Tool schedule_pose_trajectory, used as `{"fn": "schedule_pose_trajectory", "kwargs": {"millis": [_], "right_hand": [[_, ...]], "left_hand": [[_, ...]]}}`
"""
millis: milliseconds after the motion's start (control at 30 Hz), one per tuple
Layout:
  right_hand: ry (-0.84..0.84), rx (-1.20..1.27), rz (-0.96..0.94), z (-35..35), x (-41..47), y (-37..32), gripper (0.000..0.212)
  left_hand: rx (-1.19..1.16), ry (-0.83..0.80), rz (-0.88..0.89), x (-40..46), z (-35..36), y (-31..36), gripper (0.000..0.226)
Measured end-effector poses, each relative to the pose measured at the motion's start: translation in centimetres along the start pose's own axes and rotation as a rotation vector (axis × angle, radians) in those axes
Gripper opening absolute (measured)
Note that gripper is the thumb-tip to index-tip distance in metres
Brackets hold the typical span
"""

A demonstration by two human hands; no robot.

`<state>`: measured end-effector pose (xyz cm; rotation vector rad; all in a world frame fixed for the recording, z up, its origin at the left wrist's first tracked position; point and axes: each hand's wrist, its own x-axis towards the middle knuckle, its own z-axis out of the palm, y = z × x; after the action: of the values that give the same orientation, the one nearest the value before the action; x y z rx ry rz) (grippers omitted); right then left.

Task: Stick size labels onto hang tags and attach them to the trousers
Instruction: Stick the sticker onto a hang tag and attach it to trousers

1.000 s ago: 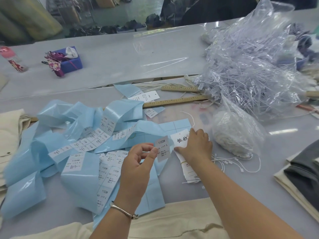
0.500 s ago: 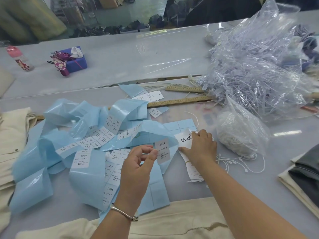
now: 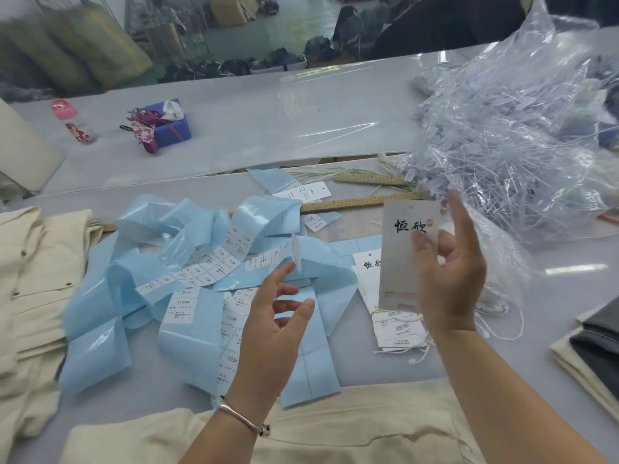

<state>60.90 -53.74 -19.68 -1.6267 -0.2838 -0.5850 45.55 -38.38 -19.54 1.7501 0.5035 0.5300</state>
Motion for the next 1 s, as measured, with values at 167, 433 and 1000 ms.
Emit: {"fn": "schedule_pose_trajectory", "kwargs": {"millis": [167,433,1000], "right_hand": [[-0.251,0.209,0.189,-3.4,-2.3,-4.5,0.040],[-0.676,0.240,0.422,-8.9,-7.2,-9.8,0.045],[-0.826,0.393,0.693,-16.6,-16.4,-16.0,0.052]], "left_hand": [[-0.074,-0.132,-0.020,-3.2,0.2,2.4,0.078],[-0.123,-0.079,0.010,-10.4,1.6,5.9,0.096],[-0.142,0.083,-0.002,-21.9,-1.4,6.7,0.083]]}}
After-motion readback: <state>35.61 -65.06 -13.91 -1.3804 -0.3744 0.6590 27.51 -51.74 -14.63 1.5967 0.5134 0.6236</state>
